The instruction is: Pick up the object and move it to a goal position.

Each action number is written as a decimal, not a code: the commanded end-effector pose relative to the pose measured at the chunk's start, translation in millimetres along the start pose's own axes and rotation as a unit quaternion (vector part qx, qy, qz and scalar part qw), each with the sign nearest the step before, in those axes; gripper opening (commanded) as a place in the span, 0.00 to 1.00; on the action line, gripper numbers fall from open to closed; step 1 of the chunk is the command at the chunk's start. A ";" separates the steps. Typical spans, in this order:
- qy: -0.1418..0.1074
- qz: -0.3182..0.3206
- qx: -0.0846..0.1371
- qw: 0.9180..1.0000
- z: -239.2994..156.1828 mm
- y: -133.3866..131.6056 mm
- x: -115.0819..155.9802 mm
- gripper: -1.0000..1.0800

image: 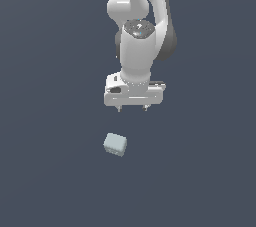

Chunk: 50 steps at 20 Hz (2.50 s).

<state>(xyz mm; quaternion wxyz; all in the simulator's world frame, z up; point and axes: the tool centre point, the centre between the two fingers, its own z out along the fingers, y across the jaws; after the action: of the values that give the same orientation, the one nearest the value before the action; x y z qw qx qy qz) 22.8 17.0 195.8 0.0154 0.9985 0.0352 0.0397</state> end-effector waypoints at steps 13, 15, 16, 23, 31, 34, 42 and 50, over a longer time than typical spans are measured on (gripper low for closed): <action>-0.004 -0.047 -0.001 0.999 6.3 4.7 7.3 0.96; -0.005 -0.062 -0.001 0.998 8.4 6.1 9.7 0.96; -0.005 -0.071 -0.001 0.997 9.6 6.9 11.0 0.96; -0.011 -0.148 0.000 0.989 20.5 14.2 22.4 0.96; -0.018 -0.246 0.004 0.969 35.3 24.5 36.1 0.96; -0.020 -0.282 0.007 0.959 41.1 28.7 40.8 0.96; -0.024 -0.374 0.014 0.927 56.6 40.7 52.6 0.96; -0.025 -0.461 0.023 0.887 72.6 54.0 62.9 0.96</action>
<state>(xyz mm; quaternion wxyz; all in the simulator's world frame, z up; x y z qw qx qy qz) 92.6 -31.8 133.0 0.0111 0.8795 0.4757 0.0030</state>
